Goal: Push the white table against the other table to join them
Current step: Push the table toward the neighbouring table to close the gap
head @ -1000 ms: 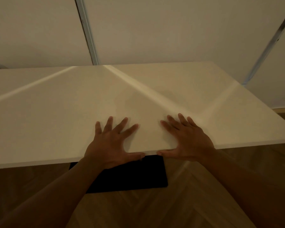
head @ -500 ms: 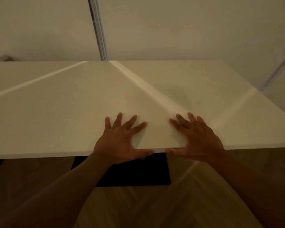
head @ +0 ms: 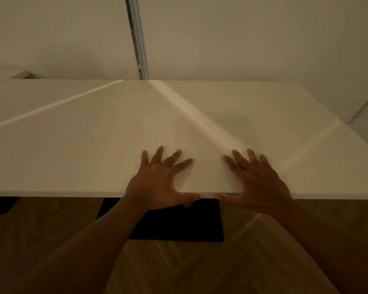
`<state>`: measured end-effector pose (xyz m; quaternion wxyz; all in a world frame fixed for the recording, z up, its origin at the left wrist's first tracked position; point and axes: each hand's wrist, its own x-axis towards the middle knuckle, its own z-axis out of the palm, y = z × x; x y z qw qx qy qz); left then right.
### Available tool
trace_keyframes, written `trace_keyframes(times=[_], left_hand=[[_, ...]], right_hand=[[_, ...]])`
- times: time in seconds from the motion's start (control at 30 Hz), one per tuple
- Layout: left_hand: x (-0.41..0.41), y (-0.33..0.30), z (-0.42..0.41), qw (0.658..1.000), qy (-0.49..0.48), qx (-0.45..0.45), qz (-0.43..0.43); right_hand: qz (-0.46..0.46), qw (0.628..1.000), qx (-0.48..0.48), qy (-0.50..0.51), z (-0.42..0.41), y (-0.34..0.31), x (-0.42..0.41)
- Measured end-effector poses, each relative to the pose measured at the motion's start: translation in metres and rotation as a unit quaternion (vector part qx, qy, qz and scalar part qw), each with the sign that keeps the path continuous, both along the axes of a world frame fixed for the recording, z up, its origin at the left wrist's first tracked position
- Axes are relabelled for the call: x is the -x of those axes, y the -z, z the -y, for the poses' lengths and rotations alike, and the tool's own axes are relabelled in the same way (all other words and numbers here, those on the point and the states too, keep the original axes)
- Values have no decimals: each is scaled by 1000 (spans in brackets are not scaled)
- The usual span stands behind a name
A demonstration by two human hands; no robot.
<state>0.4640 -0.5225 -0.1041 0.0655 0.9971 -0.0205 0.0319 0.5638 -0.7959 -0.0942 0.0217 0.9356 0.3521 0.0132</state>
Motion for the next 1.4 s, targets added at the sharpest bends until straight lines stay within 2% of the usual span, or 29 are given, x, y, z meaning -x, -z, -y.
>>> trace_keyframes(times=[0.23,0.4,0.67,0.77,0.9,1.0,1.13,1.4], left_hand=[[35,-3,-37,999,8,-42,-4],[91,5,-126,998,-25,-64,9],[137,-3,-266,997,-35,-66,11],[155,-12,-321,994,-30,-100,26],[174,-19,-391,990,-71,-121,-25],[188,-7,-418,987,-119,-97,-44],[196,8,-427,990,-116,-76,-2],[195,7,-432,992,-95,-81,21]], right_hand=[[-26,997,-22,-72,-88,-1,51],[-18,993,-24,-114,-157,2,73],[-20,992,-39,-121,-276,3,117],[-20,990,-33,-136,-334,0,136],[-26,988,-55,-143,-419,-9,159],[-30,986,-47,-158,-468,-9,174],[-18,985,-31,-171,-491,4,183],[-5,985,-5,-173,-491,3,184]])
